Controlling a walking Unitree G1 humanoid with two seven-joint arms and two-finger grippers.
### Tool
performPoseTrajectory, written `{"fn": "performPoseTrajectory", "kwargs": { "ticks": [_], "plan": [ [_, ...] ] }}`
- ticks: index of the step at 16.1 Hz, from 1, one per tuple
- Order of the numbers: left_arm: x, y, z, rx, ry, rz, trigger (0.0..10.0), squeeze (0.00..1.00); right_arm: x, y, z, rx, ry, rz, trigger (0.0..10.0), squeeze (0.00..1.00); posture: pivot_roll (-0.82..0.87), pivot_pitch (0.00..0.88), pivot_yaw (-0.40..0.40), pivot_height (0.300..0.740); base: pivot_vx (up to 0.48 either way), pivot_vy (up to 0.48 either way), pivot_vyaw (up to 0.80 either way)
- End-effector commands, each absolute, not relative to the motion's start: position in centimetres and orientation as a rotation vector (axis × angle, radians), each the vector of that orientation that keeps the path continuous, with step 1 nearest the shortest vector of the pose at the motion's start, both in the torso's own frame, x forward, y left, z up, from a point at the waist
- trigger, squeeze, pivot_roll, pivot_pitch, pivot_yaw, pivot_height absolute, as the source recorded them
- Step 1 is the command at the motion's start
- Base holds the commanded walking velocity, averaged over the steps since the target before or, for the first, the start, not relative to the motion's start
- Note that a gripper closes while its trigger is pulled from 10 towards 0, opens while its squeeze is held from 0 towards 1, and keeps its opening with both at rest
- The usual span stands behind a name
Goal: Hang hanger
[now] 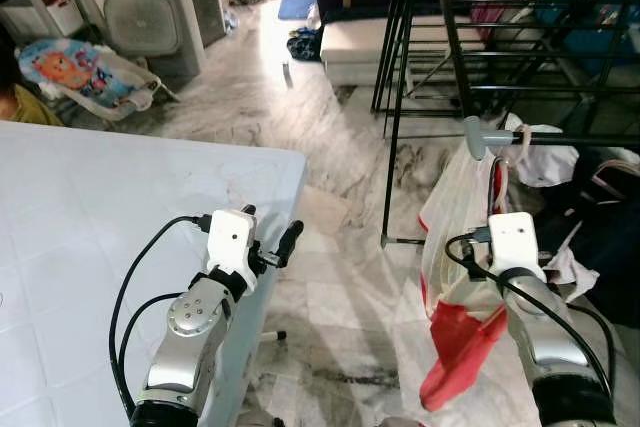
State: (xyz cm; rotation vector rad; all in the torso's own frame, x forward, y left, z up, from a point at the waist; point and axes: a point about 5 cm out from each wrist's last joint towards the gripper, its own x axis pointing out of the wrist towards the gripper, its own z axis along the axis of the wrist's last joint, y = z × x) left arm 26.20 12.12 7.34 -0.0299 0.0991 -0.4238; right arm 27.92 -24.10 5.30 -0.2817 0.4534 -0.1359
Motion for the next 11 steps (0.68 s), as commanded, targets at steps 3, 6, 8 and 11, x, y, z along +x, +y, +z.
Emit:
{"fn": "performPoseTrajectory", "kwargs": {
  "ticks": [3, 6, 8, 11],
  "plan": [
    [26.3, 11.9, 7.1, -0.009, 0.116, -0.435, 10.0, 0.0, 29.8, -24.9, 6.0, -0.29, 0.485, -0.121, 0.0, 0.0, -0.08, 0.0, 0.049, 0.74, 0.0, 0.0, 0.0],
    [26.4, 11.8, 7.1, -0.005, 0.116, -0.435, 10.0, 0.0, 30.8, -26.0, 6.6, -0.297, 0.509, -0.16, 0.0, 0.0, -0.07, 0.0, 0.043, 0.74, 0.0, 0.0, 0.0],
    [26.4, 11.9, 7.0, -0.004, 0.121, -0.433, 10.0, 0.0, 30.8, -26.2, 6.3, -0.29, 0.538, -0.182, 0.0, 0.0, -0.07, 0.0, 0.043, 0.74, 0.0, 0.0, 0.0],
    [26.3, 11.7, 6.9, 0.002, 0.129, -0.447, 10.0, 0.0, 30.4, -26.3, 5.4, -0.262, 0.571, -0.184, 0.0, 0.0, -0.07, 0.0, 0.052, 0.74, 0.0, 0.0, 0.0]
  ]
}}
